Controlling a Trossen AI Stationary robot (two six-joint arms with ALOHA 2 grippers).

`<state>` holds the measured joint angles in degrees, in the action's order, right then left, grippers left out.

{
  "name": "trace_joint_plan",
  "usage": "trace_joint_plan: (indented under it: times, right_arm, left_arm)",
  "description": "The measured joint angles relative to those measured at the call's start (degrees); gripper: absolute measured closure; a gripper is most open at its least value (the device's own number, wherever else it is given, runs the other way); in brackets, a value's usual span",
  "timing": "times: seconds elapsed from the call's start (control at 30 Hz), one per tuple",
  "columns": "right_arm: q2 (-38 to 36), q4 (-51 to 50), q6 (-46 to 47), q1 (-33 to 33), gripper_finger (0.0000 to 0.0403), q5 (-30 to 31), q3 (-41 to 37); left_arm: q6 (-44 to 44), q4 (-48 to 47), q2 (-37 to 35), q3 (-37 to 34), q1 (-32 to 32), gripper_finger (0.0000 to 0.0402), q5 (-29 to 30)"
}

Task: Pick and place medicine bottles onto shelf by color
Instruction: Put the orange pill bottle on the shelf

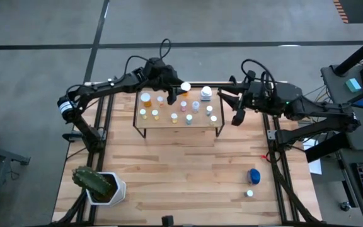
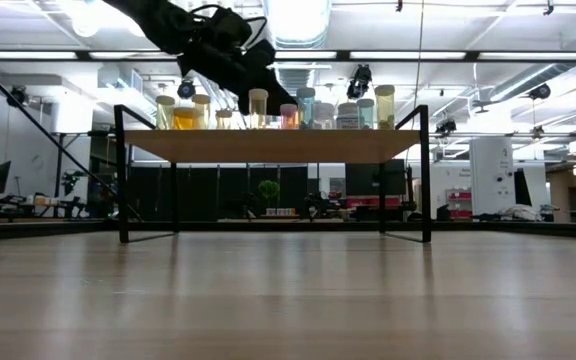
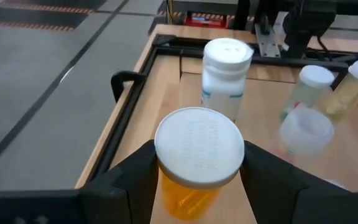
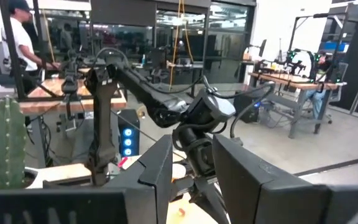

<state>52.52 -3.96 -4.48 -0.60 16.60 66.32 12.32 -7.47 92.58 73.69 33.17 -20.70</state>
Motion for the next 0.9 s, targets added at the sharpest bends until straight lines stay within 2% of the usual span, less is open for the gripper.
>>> trace_joint_plan:
  times: [0.33, 0.5, 0.73, 0.9]
  right_arm:
    - [0.1, 0.0, 0.0, 0.0, 0.0298, 0.0, 0.0]
    - [0.1, 0.0, -0.2, 0.0, 0.0298, 1.4, 0.0]
    - [0.1, -0.1, 0.0, 0.0, 0.0298, 1.5, 0.0]
    - [0.0, -0.6, 1.6, 0.1, 0.0298, 4.0, 0.0]
  left_arm:
    - [-0.2, 1.1, 0.1, -3.2, -0.8, 0.0219, -0.1]
    - [-3.0, 1.0, 0.1, -3.1, -0.8, 0.0216, 0.0]
    - [-3.0, 1.0, 0.0, -3.1, -0.7, 0.0174, 1.7]
    - [-3.0, 1.0, -1.2, -3.1, -0.7, 0.0154, 1.7]
